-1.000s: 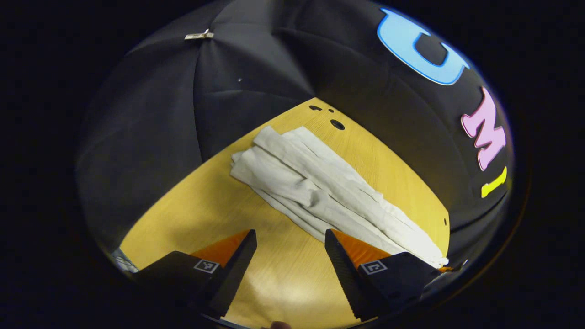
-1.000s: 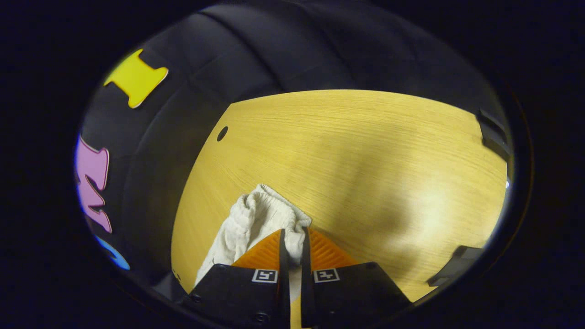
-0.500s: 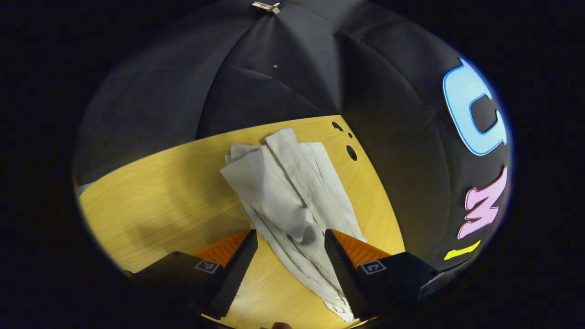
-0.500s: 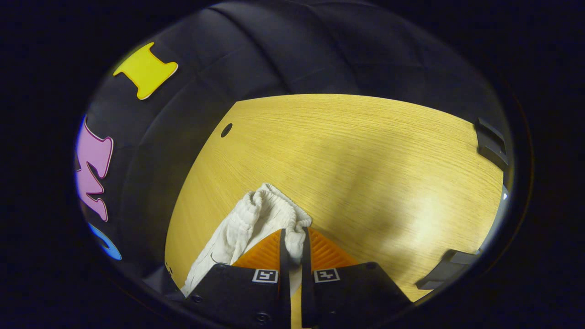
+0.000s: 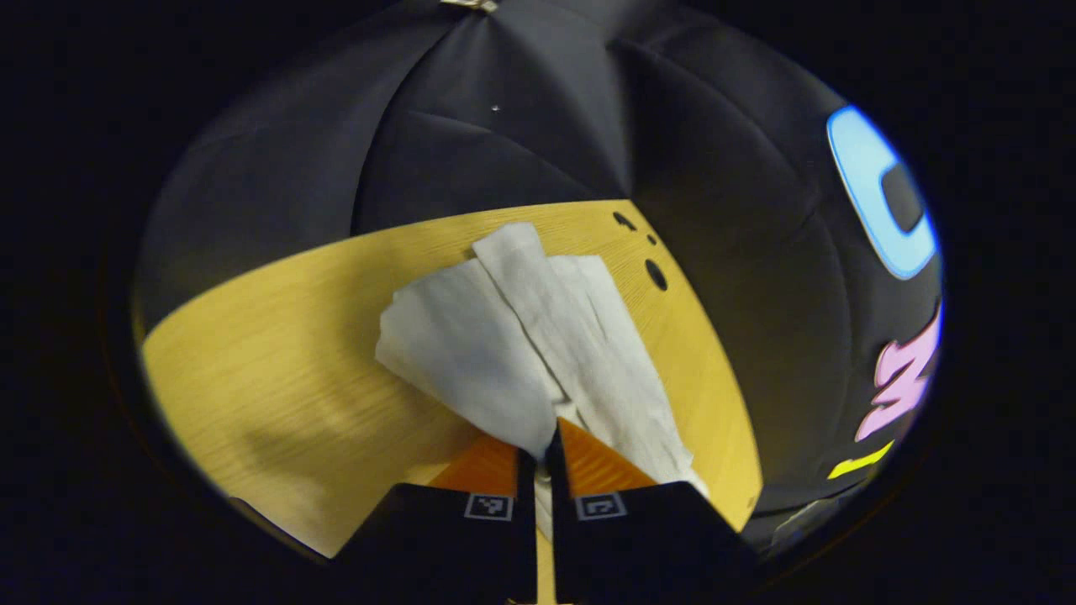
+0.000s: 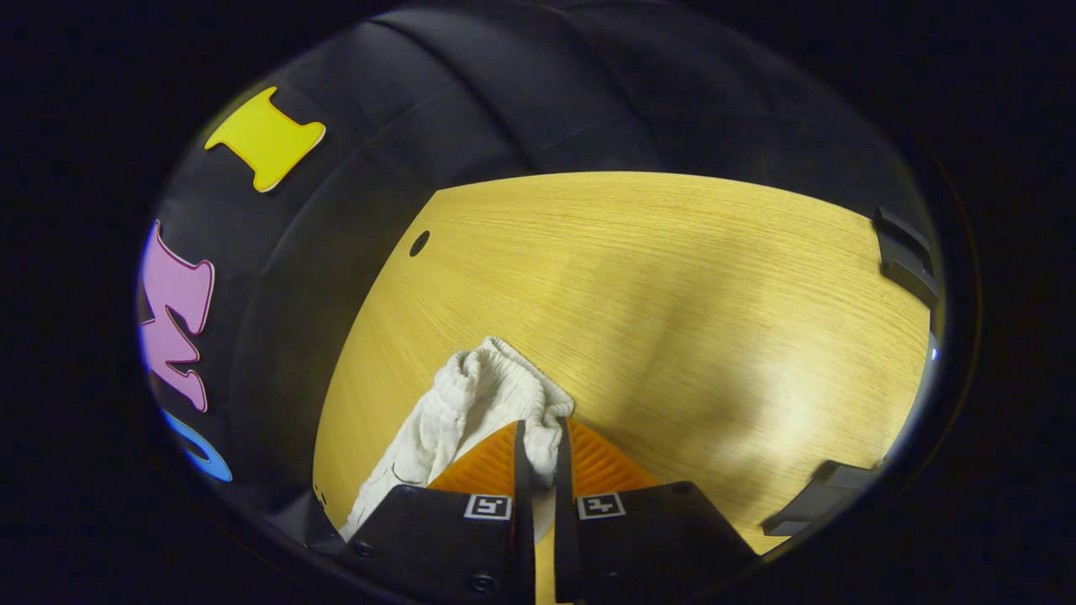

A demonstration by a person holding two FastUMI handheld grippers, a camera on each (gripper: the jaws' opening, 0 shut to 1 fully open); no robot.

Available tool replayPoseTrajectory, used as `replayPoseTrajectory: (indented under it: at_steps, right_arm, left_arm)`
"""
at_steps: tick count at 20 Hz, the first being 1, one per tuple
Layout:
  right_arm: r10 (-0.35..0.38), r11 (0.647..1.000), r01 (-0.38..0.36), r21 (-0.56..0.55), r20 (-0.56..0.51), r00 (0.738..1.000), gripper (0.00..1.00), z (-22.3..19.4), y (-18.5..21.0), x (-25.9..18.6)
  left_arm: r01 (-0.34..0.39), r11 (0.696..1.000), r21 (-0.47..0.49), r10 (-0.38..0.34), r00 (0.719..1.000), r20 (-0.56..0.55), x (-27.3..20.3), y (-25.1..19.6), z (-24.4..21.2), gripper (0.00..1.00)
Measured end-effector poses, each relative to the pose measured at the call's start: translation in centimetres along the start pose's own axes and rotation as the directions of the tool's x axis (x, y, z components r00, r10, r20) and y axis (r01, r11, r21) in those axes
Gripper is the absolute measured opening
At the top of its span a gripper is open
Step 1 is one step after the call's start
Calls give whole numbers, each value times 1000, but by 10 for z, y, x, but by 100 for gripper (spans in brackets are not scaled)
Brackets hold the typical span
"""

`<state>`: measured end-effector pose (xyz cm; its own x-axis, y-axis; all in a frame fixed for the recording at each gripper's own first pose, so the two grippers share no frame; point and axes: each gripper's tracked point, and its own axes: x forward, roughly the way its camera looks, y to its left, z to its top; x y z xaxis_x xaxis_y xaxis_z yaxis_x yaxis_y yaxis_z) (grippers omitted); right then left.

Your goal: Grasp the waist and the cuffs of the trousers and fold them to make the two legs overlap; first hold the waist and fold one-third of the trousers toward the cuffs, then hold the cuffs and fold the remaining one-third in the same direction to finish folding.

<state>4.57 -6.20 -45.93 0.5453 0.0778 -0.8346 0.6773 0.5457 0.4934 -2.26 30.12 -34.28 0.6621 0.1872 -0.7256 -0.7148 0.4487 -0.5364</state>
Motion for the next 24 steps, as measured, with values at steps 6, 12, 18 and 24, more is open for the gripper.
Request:
replayPoseTrajectory:
  at_steps: [6,12,18,24]
  right_arm:
    - [79,996,-74,-47,109,991,13,30,6,-47]
    - [173,951,-124,-284,153,973,14,48,53,-90]
    - [323,886,-251,-390,131,937,13,27,130,-127]
    - [460,777,-400,-486,6,888,13,-43,213,-159]
  left_arm:
    - [36,997,-72,-37,999,-15,-18,13,-24,8]
    - [11,999,-30,-11,1000,-13,-55,22,-69,7]
    - [-17,1000,-20,17,1000,-5,-75,33,-86,7]
    - [-24,998,-56,25,1000,13,-95,46,-102,6]
